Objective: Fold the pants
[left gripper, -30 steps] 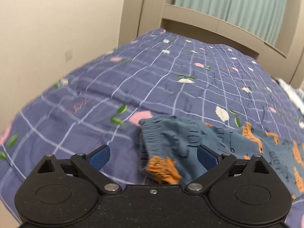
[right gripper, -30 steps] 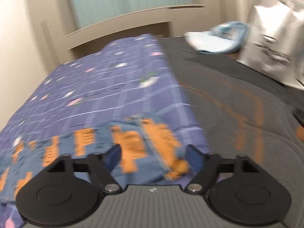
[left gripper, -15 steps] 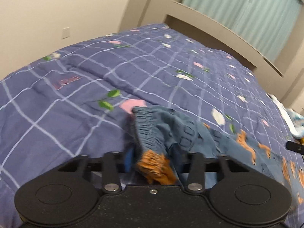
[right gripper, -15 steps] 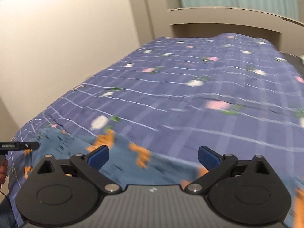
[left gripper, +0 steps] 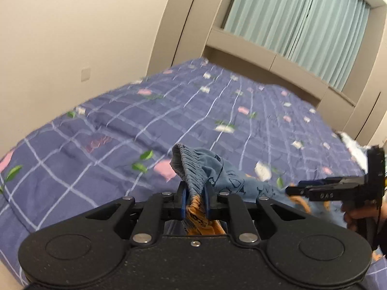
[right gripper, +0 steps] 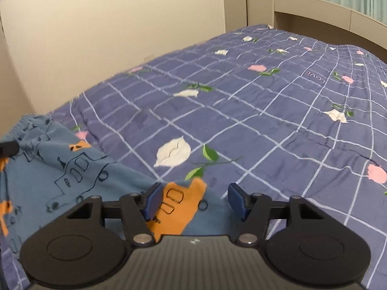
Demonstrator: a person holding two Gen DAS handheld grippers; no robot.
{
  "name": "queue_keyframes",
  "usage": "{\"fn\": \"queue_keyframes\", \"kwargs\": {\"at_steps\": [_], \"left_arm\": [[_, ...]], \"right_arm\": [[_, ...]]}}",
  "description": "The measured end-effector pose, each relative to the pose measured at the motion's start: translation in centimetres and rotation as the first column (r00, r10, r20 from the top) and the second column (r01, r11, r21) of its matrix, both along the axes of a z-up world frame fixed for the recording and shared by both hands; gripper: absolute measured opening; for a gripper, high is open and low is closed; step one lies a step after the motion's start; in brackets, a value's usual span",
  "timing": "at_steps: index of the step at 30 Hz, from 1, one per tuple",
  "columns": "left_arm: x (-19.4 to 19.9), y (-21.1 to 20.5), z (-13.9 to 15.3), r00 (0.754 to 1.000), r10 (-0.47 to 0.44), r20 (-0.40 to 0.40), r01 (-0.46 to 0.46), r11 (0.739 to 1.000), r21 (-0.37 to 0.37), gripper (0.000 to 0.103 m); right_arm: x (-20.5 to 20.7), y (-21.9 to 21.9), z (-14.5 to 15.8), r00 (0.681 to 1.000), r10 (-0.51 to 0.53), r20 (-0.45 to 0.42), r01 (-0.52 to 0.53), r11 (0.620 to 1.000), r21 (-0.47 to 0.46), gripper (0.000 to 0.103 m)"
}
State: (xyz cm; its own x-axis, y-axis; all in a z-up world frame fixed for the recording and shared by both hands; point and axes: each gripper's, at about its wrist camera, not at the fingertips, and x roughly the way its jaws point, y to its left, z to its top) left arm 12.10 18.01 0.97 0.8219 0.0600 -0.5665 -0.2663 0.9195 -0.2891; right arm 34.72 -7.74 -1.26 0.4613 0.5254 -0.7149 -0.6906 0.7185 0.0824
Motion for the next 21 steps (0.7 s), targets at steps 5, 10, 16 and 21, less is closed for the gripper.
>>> {"fn": "queue_keyframes", "kwargs": {"at_steps": [5, 10, 16, 21], "left_arm": [[1.1, 0.5, -2.8, 0.996, 0.005, -0.086, -0.006, 1.0, -0.009, 0.017], [0.7, 0.4, -1.8, 0.997, 0.026, -0.066, -0.025, 0.999, 0.022, 0.054], [1.2, -2.8, -0.2, 1.0, -0.027, -0.015, 0.028, 0.993, 0.11, 0.087], [2.5, -7.7, -0.5, 0.993, -0.117, -0.022, 0.119, 0.976, 0.184, 0.096]], "right_arm": [[0.1, -0.1, -1.5, 0.998, -0.054, 0.031, 0.056, 0.997, -0.054, 0.067], [-1.1, -2.1, -0.8, 0.991, -0.108, 0.082, 0.112, 0.993, -0.039, 0.079], [-6.1, -5.1, 0.8, 0.982, -0.082, 0.169, 0.089, 0.996, -0.033, 0.098], [-10.2, -8.2, 1.0, 0.951, -0.155, 0.268, 0.181, 0.981, -0.074, 0.103]]}}
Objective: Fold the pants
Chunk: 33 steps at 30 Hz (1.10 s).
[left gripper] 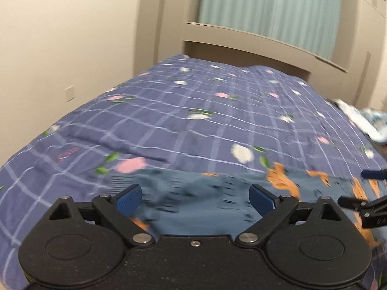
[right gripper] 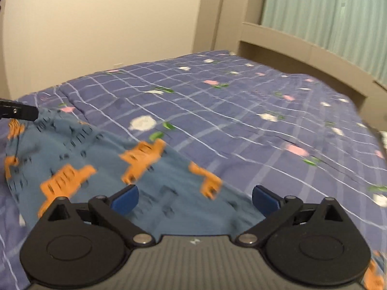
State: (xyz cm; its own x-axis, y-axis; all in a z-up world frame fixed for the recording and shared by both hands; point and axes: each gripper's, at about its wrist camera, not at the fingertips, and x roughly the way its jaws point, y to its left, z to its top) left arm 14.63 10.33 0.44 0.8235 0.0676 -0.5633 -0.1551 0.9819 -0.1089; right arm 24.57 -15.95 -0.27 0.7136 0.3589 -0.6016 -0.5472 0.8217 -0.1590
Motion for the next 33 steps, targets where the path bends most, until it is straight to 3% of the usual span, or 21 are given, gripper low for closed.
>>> {"fn": "queue_keyframes", "kwargs": {"at_steps": [7, 13, 17, 21, 23, 28, 30, 31, 33], "left_arm": [[1.5, -6.4, -2.7, 0.988, -0.126, -0.092, 0.137, 0.982, 0.128, 0.096], [2.2, -8.1, -3.7, 0.977, -0.111, -0.183, 0.146, 0.97, 0.194, 0.096], [2.7, -9.4, -2.0, 0.977, -0.142, -0.156, 0.17, 0.969, 0.18, 0.102], [4.1, -12.5, -0.5, 0.968, -0.228, -0.109, 0.241, 0.961, 0.132, 0.102], [5.3, -14.6, -0.1, 0.958, -0.269, -0.102, 0.278, 0.956, 0.095, 0.102], [8.7, -20.0, -0.4, 0.929, -0.364, -0.068, 0.364, 0.931, -0.015, 0.102], [9.8, -21.9, -1.1, 0.917, -0.391, -0.075, 0.388, 0.92, -0.053, 0.102], [10.3, -22.8, -1.5, 0.912, -0.402, -0.082, 0.398, 0.915, -0.067, 0.102], [10.8, -24.3, -2.5, 0.899, -0.424, -0.106, 0.419, 0.905, -0.072, 0.102]], "right_arm": [[-2.7, -7.6, -1.0, 0.973, -0.231, -0.009, 0.232, 0.973, 0.022, 0.103], [-4.4, -16.4, -2.6, 0.884, -0.467, -0.029, 0.468, 0.884, 0.025, 0.103], [-6.3, -21.7, -2.3, 0.829, -0.557, -0.058, 0.559, 0.819, 0.126, 0.103], [-7.6, -25.4, -2.2, 0.792, -0.6, -0.109, 0.609, 0.768, 0.198, 0.103], [-8.1, -27.1, -2.4, 0.781, -0.602, -0.165, 0.623, 0.739, 0.256, 0.103], [-8.0, -29.4, -2.5, 0.789, -0.56, -0.253, 0.613, 0.69, 0.384, 0.103], [-7.4, -30.1, -2.5, 0.774, -0.563, -0.29, 0.631, 0.648, 0.426, 0.103], [-7.1, -30.6, -2.6, 0.757, -0.568, -0.322, 0.65, 0.608, 0.456, 0.103], [-6.7, -31.8, -3.1, 0.709, -0.584, -0.395, 0.696, 0.488, 0.527, 0.102]]}}
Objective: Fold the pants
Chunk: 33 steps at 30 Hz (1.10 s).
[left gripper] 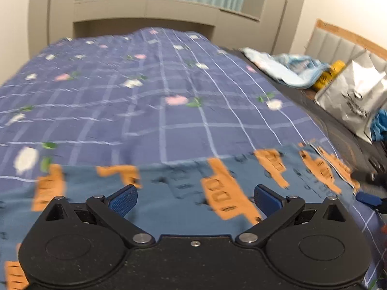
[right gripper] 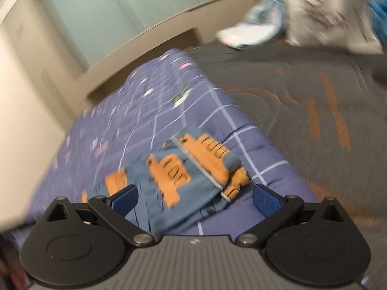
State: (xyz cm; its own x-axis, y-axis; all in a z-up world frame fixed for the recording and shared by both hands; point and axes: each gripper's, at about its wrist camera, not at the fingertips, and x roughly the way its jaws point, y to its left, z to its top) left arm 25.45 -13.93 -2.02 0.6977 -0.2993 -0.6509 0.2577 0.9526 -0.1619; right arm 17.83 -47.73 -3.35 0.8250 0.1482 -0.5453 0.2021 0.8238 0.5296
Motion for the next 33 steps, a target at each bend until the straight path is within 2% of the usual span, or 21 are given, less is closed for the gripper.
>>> {"fn": "queue_keyframes", "kwargs": {"at_steps": [2, 7, 11, 12, 13, 17, 33], "left_arm": [[0.1, -1.0, -0.8, 1.0, -0.015, -0.022, 0.016, 1.0, 0.019, 0.102], [-0.3, -1.9, -1.7, 0.998, -0.03, -0.046, 0.033, 0.998, 0.062, 0.102], [-0.3, -1.9, -1.4, 0.998, -0.036, -0.052, 0.038, 0.998, 0.048, 0.102], [-0.3, -1.9, -1.2, 0.998, -0.037, -0.054, 0.039, 0.999, 0.037, 0.102], [-0.4, -1.8, -0.9, 0.998, -0.039, -0.053, 0.04, 0.999, 0.023, 0.102], [-0.5, -2.1, -0.4, 0.998, -0.049, -0.043, 0.049, 0.999, 0.01, 0.102], [-0.6, -2.0, -0.4, 0.998, -0.046, -0.052, 0.046, 0.999, 0.004, 0.102]], "right_arm": [[0.1, -0.7, -0.5, 0.997, -0.071, 0.002, 0.071, 0.995, 0.075, 0.095], [-0.2, -0.7, -1.3, 0.981, -0.196, 0.009, 0.195, 0.978, 0.071, 0.066], [-0.2, -0.8, -1.6, 0.971, -0.24, -0.001, 0.24, 0.968, 0.069, 0.047], [-0.1, -0.8, -1.5, 0.968, -0.25, -0.007, 0.25, 0.966, 0.063, 0.033], [0.0, -0.8, -1.5, 0.967, -0.256, -0.011, 0.257, 0.965, 0.058, 0.025], [0.2, -0.6, -1.2, 0.966, -0.259, -0.012, 0.259, 0.965, 0.042, 0.022], [0.2, 0.0, -0.8, 0.969, -0.246, -0.009, 0.246, 0.969, -0.005, 0.019]]}}
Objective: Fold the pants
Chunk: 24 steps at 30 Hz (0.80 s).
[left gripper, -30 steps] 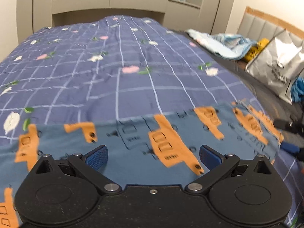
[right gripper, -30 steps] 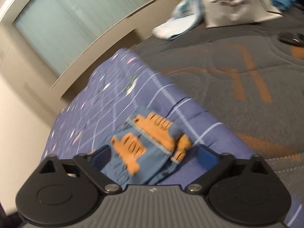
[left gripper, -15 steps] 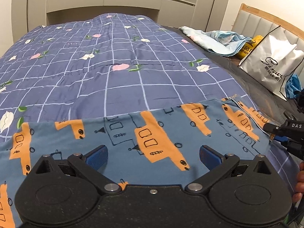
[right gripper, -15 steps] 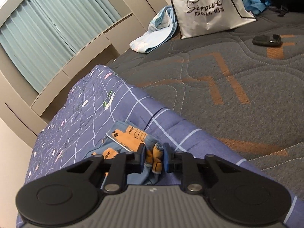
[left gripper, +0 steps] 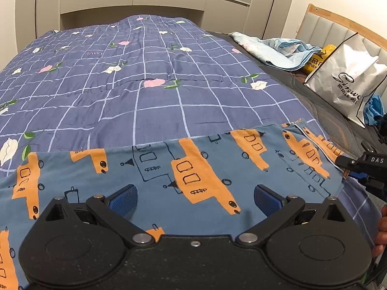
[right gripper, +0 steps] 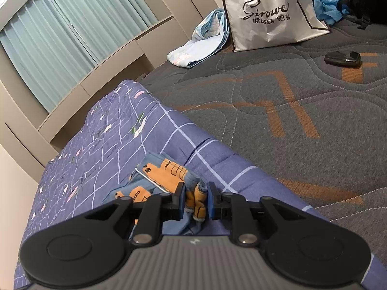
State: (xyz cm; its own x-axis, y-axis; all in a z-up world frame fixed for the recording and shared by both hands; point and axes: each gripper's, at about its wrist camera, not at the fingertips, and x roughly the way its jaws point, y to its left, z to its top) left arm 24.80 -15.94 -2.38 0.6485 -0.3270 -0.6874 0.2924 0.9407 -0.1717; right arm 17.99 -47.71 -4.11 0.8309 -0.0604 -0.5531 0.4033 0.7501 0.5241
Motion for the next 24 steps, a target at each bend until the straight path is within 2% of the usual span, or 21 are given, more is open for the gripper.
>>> {"fn": "queue_keyframes", "kwargs": {"at_steps": [11, 13, 16, 19, 21, 24], "left_arm": [[-0.3, 0.7, 1.4, 1.0, 0.006, 0.019, -0.005, 0.999, -0.041, 0.102], [-0.1, 1.0, 1.6, 1.0, 0.013, 0.012, -0.012, 0.997, -0.071, 0.102], [0.3, 1.8, 2.3, 0.999, 0.038, 0.021, -0.034, 0.987, -0.155, 0.102], [1.1, 2.7, 3.1, 0.999, 0.028, 0.024, -0.02, 0.96, -0.28, 0.102], [1.7, 3.4, 3.4, 1.0, 0.002, 0.01, 0.002, 0.927, -0.375, 0.102], [2.5, 4.3, 3.3, 0.998, -0.055, -0.019, 0.038, 0.859, -0.511, 0.102]], "right_arm": [[-0.1, 1.5, 2.1, 0.999, 0.042, 0.017, -0.039, 0.992, -0.117, 0.015], [-0.2, 1.9, 2.6, 0.998, 0.056, 0.027, -0.051, 0.988, -0.144, 0.014], [-0.4, 2.7, 3.4, 0.996, 0.083, 0.044, -0.073, 0.978, -0.196, 0.013], [-0.7, 4.0, 4.4, 0.986, 0.149, 0.078, -0.122, 0.953, -0.276, 0.013], [-0.8, 5.7, 5.3, 0.973, 0.216, 0.081, -0.173, 0.914, -0.367, 0.013], [-0.9, 8.5, 6.3, 0.943, 0.324, 0.071, -0.255, 0.844, -0.472, 0.012]]}}
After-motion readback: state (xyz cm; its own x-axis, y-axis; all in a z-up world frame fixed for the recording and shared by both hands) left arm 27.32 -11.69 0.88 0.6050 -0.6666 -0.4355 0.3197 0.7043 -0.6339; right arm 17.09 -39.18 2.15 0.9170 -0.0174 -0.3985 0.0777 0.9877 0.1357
